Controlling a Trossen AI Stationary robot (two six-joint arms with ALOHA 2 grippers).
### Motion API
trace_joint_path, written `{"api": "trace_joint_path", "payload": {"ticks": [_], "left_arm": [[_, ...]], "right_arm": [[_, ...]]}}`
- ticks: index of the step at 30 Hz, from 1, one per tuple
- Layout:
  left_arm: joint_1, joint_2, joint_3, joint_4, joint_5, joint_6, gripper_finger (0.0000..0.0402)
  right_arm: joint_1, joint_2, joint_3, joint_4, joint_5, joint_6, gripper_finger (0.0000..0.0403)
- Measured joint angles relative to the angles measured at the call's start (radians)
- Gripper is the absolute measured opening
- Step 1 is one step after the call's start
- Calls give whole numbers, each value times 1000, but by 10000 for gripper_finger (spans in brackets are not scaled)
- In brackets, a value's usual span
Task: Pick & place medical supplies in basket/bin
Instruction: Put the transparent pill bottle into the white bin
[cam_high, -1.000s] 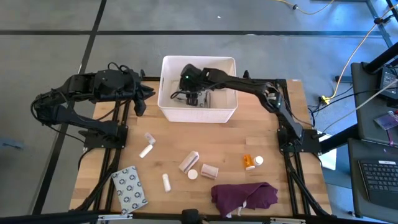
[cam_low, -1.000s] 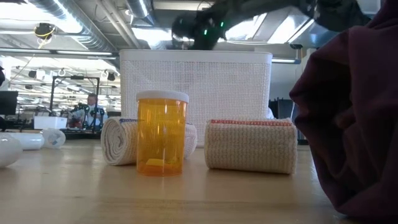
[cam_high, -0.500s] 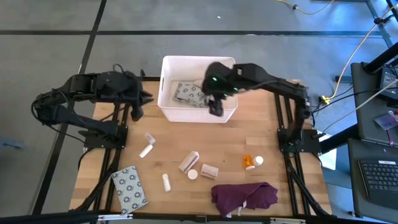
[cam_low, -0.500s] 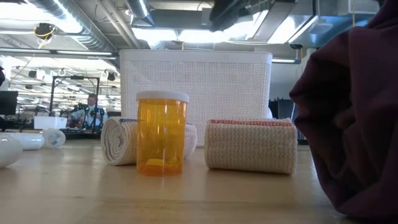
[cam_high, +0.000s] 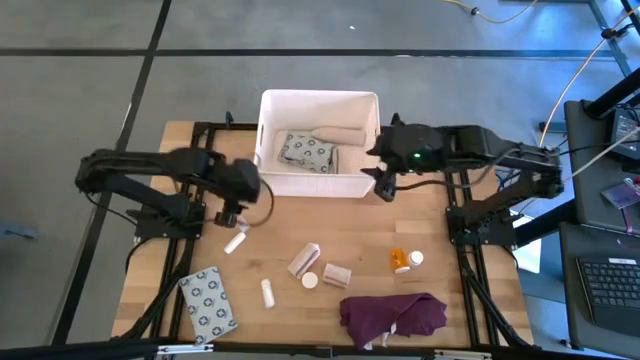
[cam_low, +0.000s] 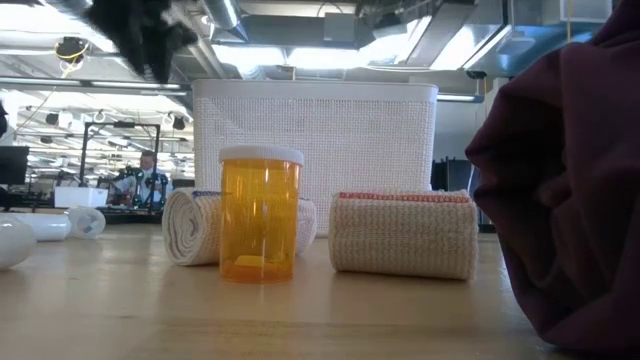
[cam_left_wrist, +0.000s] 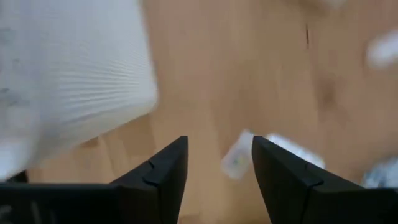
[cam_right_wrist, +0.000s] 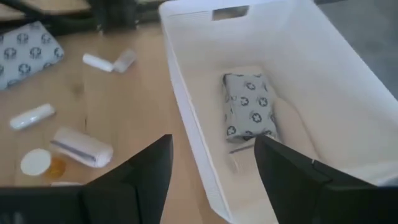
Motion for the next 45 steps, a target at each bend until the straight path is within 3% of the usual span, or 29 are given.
{"api": "trace_joint_path", "payload": {"ticks": [8, 17, 37, 45], "left_arm": [[-43, 141, -195, 3, 1, 96, 151], [-67, 238, -324, 161, -15, 154, 148], [-66, 259, -336, 213, 38, 209, 155], [-66, 355, -336, 209, -3, 214, 155]], "right_arm": [[27, -69, -156, 58, 64, 53, 228], [27, -66, -179, 74, 65, 28, 228], [27, -67, -179, 73, 65, 24, 228], [27, -67, -179, 72, 65, 25, 228]]}}
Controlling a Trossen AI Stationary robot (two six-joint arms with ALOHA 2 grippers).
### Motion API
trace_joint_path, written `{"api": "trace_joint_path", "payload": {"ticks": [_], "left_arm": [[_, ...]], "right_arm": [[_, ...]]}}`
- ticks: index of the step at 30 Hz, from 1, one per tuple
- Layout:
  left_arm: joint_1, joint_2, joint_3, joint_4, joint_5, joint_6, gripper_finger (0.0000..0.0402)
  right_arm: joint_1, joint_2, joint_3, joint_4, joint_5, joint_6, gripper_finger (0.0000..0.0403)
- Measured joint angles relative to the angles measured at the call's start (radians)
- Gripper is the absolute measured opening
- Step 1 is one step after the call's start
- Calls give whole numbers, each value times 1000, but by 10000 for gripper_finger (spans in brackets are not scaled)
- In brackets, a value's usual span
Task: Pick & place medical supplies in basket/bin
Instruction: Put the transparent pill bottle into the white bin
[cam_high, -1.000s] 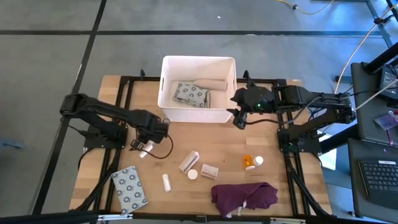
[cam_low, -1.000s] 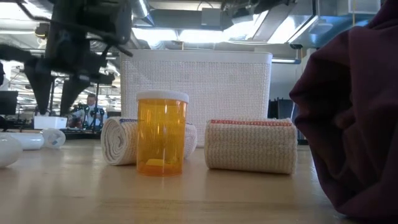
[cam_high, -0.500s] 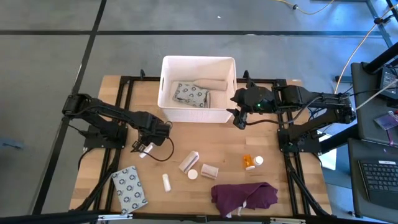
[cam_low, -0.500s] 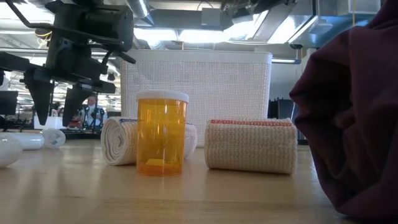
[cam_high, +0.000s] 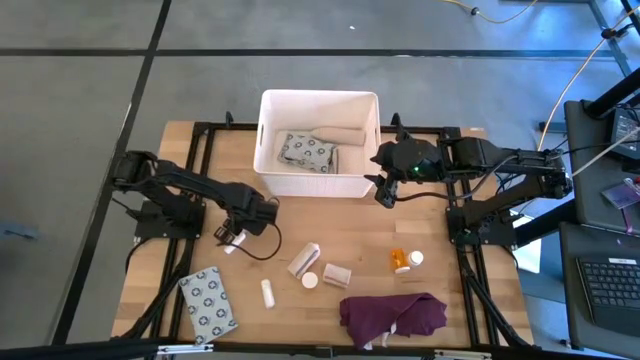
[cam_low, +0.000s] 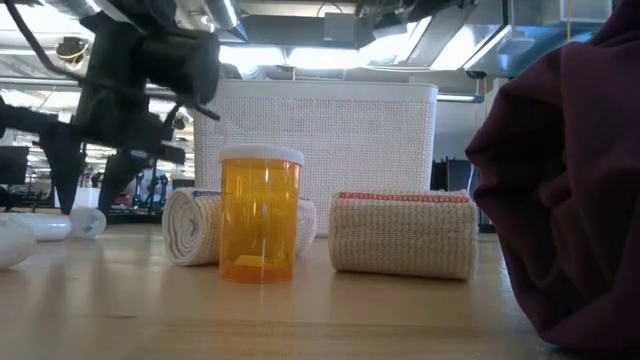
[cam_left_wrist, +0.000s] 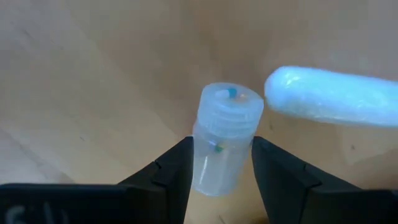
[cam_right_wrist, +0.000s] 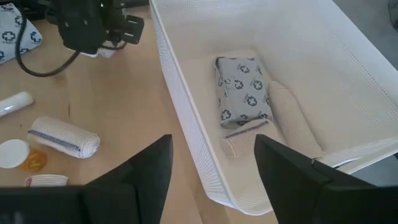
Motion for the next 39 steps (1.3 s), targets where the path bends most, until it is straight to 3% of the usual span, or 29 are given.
{"api": "trace_joint_path", "payload": {"ticks": [9, 27, 33, 36, 39], "left_arm": [[0, 66, 3, -9, -23, -51, 154], [1, -7, 65, -36, -7, -74, 146], [1, -70, 134, -47, -4, -126, 146], [1, -113, 198, -46, -4, -148, 146], [12, -159, 272, -31, -11, -155, 146]], "right_arm": [[0, 0, 0, 0, 0, -1, 228], [0, 0, 0, 6, 0, -2, 228], [0, 1, 0, 35, -42, -6, 228], [6, 14, 1, 99, -118, -83, 228], [23, 23, 1, 186, -130, -191, 228]]}}
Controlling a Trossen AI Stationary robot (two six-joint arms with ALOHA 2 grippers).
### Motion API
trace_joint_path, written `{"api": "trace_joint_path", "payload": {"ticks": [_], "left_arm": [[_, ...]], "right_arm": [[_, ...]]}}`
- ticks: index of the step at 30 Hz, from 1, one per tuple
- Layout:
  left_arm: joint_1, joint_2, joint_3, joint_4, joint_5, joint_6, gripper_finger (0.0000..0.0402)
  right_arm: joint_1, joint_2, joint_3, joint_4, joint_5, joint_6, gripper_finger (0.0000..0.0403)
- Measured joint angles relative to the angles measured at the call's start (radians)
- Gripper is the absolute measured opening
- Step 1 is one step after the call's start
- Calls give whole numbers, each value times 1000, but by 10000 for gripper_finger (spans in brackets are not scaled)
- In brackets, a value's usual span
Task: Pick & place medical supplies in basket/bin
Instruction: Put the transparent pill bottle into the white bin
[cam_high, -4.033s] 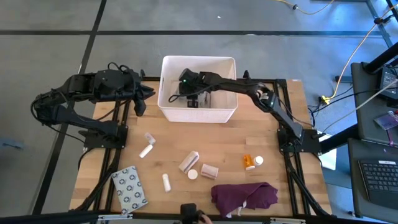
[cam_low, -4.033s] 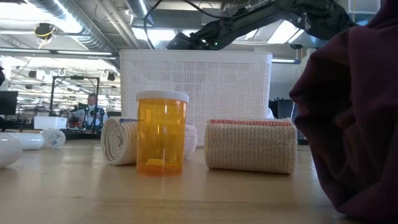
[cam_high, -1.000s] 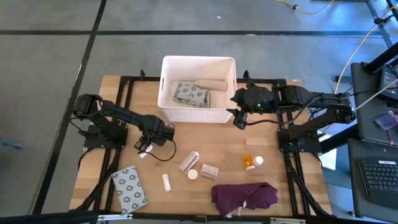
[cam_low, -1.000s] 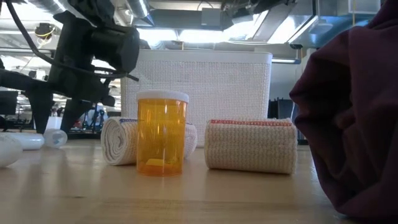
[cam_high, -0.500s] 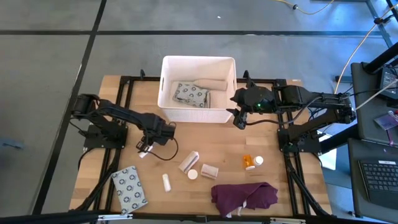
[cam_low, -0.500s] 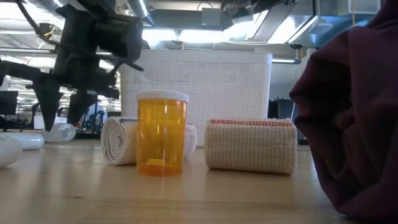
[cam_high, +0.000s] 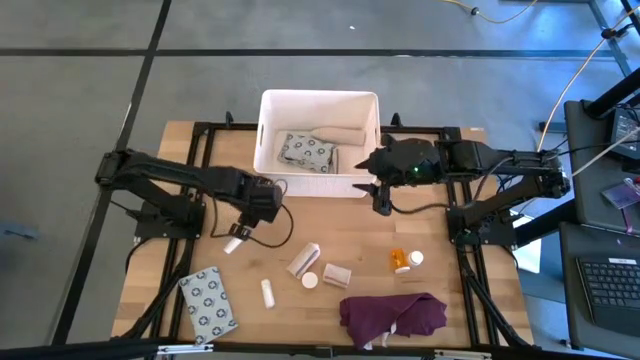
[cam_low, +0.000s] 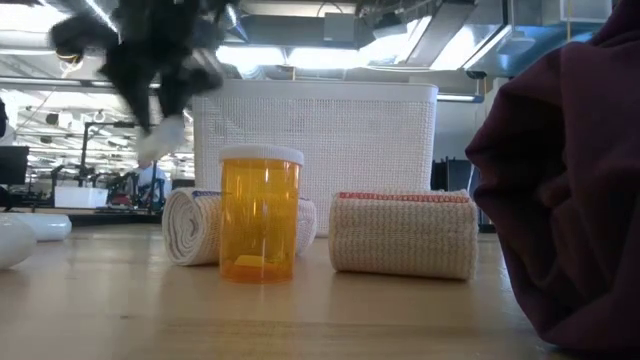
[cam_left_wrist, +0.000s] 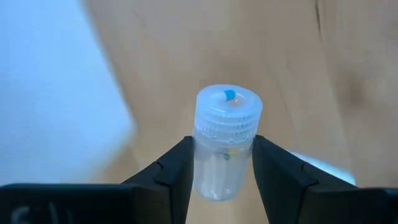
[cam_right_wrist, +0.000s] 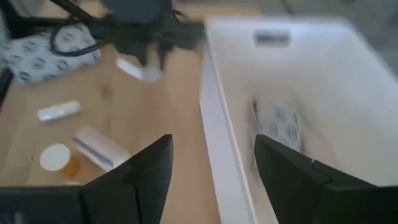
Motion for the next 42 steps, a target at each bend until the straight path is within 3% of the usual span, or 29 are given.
{"api": "trace_joint_path", "payload": {"ticks": [7, 11, 16, 19, 25, 34, 42], "left_arm": [[71, -80, 137, 232, -55, -199, 146], [110, -115, 166, 395, 75, -265, 146], [145, -138, 172, 526, 309, -375, 146], [161, -139, 173, 584, 405, -425, 146], [172, -128, 172, 611, 470, -439, 146], [170, -125, 172, 639, 537, -439, 146], [168, -122, 172, 640, 560, -419, 146]], "right_arm": [[3, 12, 0, 139, -2, -98, 228], [4, 30, 0, 200, -16, -207, 228], [4, 58, 1, 308, -208, -256, 228], [4, 88, 1, 355, -250, -256, 228], [3, 146, 1, 450, -328, -256, 228], [-8, 212, 0, 551, -353, -225, 228], [-20, 226, 0, 562, -449, -164, 223]]}}
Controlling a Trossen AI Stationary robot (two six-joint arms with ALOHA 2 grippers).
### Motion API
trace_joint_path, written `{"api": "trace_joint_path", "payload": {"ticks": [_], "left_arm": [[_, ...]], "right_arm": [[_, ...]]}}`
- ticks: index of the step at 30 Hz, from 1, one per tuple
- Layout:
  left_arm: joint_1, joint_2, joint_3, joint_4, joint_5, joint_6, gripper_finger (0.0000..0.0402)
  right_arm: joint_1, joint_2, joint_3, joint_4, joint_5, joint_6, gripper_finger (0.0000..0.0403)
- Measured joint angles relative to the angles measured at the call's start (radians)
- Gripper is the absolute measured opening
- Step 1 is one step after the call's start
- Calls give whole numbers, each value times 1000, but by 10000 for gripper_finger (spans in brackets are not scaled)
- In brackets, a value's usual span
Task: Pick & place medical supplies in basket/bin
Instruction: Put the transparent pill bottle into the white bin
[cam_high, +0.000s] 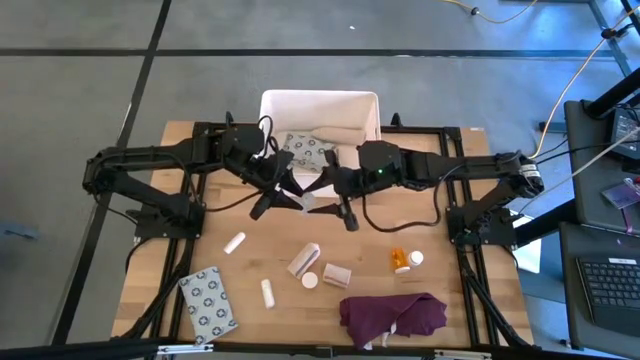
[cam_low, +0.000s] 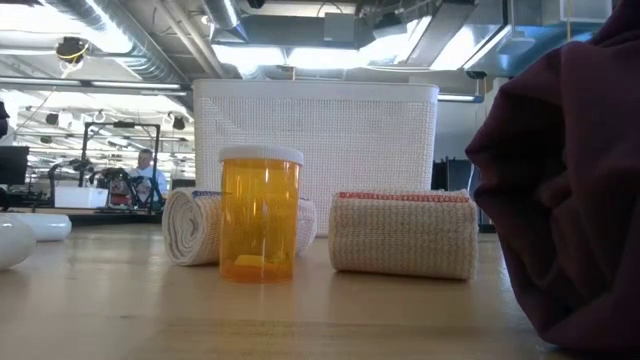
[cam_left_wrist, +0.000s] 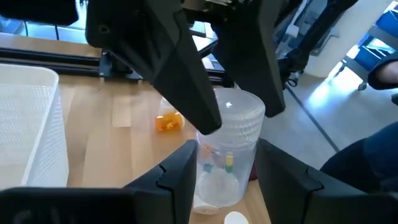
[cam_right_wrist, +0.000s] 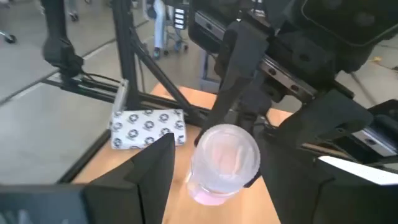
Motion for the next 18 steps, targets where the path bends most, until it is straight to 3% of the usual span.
{"api": "trace_joint_path", "payload": {"ticks": [12, 18], "left_arm": [[0, 0, 0, 15, 3, 26, 146], [0, -2, 0, 12, 17, 17, 163]], "right_arm": [[-6, -2, 0, -1, -9, 16, 132], [-6, -2, 9, -5, -8, 17, 129]]}}
